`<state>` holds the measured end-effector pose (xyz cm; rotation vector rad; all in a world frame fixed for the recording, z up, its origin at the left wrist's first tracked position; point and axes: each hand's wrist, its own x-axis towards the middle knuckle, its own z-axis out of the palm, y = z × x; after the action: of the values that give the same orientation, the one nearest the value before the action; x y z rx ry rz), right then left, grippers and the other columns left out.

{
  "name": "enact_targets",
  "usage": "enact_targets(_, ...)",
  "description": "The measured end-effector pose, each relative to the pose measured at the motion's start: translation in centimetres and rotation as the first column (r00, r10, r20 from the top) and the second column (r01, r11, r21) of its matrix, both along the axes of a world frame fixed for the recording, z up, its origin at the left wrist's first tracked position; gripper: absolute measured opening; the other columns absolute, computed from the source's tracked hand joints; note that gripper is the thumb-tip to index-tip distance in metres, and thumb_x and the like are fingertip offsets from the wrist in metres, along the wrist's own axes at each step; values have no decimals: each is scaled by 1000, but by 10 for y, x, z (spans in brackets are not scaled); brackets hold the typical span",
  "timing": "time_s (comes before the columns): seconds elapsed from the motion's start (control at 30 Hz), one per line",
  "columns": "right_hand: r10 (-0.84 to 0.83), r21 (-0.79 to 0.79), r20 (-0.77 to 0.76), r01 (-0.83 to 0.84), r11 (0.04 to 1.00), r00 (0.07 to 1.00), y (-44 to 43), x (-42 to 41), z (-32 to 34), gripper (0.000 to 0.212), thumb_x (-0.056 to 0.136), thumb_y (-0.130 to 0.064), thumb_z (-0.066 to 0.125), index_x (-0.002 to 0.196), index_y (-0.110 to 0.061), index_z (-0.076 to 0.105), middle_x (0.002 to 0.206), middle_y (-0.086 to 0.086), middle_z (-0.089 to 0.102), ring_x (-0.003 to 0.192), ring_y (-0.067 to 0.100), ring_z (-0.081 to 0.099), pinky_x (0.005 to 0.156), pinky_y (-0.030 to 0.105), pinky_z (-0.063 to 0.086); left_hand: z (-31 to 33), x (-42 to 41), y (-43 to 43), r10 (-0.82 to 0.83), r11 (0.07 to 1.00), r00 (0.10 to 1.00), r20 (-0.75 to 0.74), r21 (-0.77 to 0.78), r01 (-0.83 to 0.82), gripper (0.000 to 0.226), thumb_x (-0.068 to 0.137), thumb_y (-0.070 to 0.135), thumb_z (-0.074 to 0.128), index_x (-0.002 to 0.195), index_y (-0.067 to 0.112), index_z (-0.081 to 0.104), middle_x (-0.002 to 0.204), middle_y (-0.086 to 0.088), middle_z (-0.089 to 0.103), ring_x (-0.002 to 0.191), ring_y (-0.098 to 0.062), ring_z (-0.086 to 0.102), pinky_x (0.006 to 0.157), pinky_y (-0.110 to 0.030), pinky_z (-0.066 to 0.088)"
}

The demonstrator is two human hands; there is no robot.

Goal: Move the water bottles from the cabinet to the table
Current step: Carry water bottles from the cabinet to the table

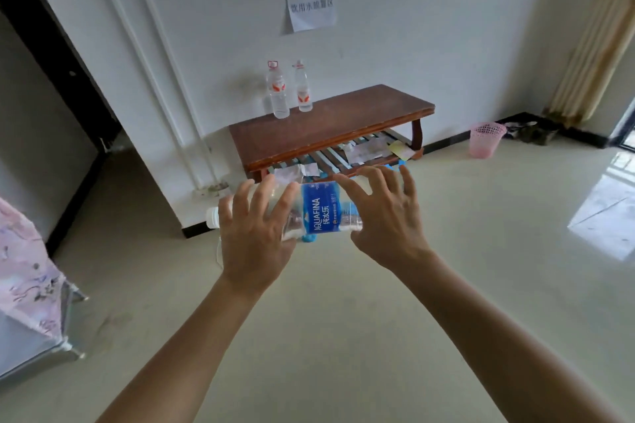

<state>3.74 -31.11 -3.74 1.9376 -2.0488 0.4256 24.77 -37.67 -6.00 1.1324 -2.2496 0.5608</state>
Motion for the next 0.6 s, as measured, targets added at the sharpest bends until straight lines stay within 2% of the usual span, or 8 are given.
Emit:
enact_targets(0.1,5,6,-19,-4,1000,1000,-63,-34,10,96,81,-39,81,157,-38,23,158,5,33,147,30,27,123,59,13,9,-34,-61,7,1000,1000,-17,0,-7,85,67,43,89,139,18,51,141,-16,54,128,-38,49,98,-54,41)
enact_targets(0.27,26,-6,-42,-27,1000,999,-160,-69,12,97,74,-37,88,155,-32,36,153,10,43,143,34,36,122,63,16,6,-71,-150,12,1000,997,-72,4,-11,88,64,39,92,139,19,49,139,-17,55,127,-39,48,98,-56,42)
enact_targets(0.4,49,19,-80,-48,999,996,-256,-95,-2,97,76,-46,85,155,-36,30,155,7,39,145,31,32,123,61,13,-12,-94,-240,25,999,996,-88,29,-23,88,66,38,91,139,20,48,138,-17,56,125,-39,50,96,-57,44)
enact_targets(0.6,70,48,-85,-67,997,994,-416,-126,-12,94,75,-53,83,152,-38,33,152,5,42,143,30,36,122,59,17,-28,-122,-400,31,994,995,-98,108,-21,91,62,37,94,138,21,47,138,-15,56,124,-39,51,95,-57,46)
